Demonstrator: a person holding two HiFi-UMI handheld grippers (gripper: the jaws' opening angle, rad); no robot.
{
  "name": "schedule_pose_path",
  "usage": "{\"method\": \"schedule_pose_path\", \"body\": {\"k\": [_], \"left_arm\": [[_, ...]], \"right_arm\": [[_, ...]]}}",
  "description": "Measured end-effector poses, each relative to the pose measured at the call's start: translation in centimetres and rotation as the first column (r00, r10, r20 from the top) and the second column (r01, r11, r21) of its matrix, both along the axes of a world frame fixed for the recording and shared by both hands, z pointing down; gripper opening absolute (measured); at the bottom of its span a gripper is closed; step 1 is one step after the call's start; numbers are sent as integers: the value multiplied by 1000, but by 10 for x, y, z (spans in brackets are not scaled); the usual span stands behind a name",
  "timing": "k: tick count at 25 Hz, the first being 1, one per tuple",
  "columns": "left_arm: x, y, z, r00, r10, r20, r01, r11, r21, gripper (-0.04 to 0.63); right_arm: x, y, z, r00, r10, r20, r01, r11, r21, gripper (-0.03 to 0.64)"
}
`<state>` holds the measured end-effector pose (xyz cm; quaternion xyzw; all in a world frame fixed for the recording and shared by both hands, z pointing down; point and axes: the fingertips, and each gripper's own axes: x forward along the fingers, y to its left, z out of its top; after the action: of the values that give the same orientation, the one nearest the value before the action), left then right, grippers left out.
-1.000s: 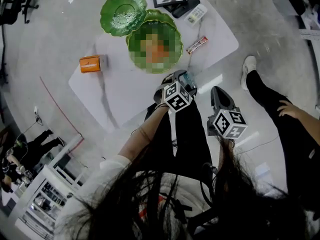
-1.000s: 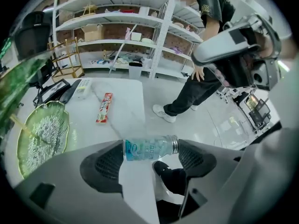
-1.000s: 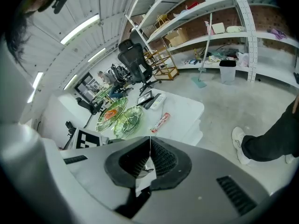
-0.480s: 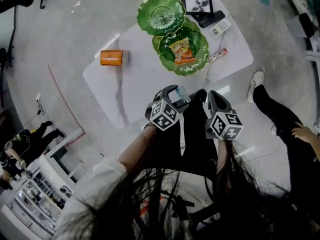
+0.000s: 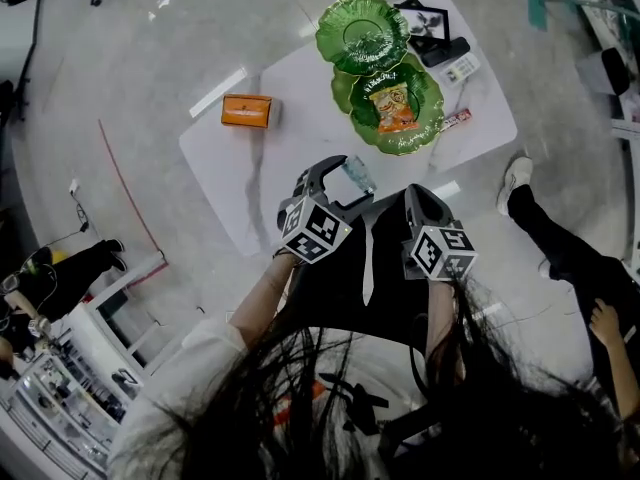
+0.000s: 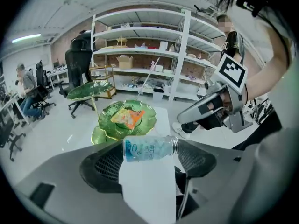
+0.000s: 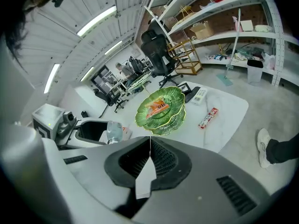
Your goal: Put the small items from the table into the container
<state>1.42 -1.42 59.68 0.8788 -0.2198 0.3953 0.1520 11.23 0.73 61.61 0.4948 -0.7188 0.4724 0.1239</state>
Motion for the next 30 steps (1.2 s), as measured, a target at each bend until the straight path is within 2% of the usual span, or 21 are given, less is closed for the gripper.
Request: {"method": "schedule_pose_path", "body": {"k": [4, 7, 11, 19, 23, 26, 30], "left_arm": [[12, -25, -11, 997, 74, -9, -74, 995, 68, 374], [22, -42, -12, 990, 137, 17, -138, 984, 113, 374], [29, -68, 2, 984, 169, 55, -174, 979, 110, 374], [30, -103, 35, 991, 118, 60, -117, 993, -11, 374], [25, -108, 47, 997, 59, 40, -56, 996, -67, 376], [26, -110, 49, 1000, 14, 2, -14, 996, -83, 376], [27, -113, 41, 1000, -13, -24, 11, 998, -66, 377]], "right_arm": [[-12, 0, 2, 1000, -2, 0, 2, 1000, -4, 15], [-21, -2, -5, 1000, 7, -9, -8, 1000, -16, 15], [-26, 3, -2, 1000, 1, 3, -1, 1000, -17, 15], [-12, 7, 10, 1000, 14, 6, -14, 999, -33, 15], [-5, 7, 12, 1000, 26, 7, -26, 999, -39, 15], [-2, 6, 12, 999, 34, 5, -34, 999, -40, 15], [-1, 8, 13, 999, 38, 4, -38, 998, -42, 15]]}}
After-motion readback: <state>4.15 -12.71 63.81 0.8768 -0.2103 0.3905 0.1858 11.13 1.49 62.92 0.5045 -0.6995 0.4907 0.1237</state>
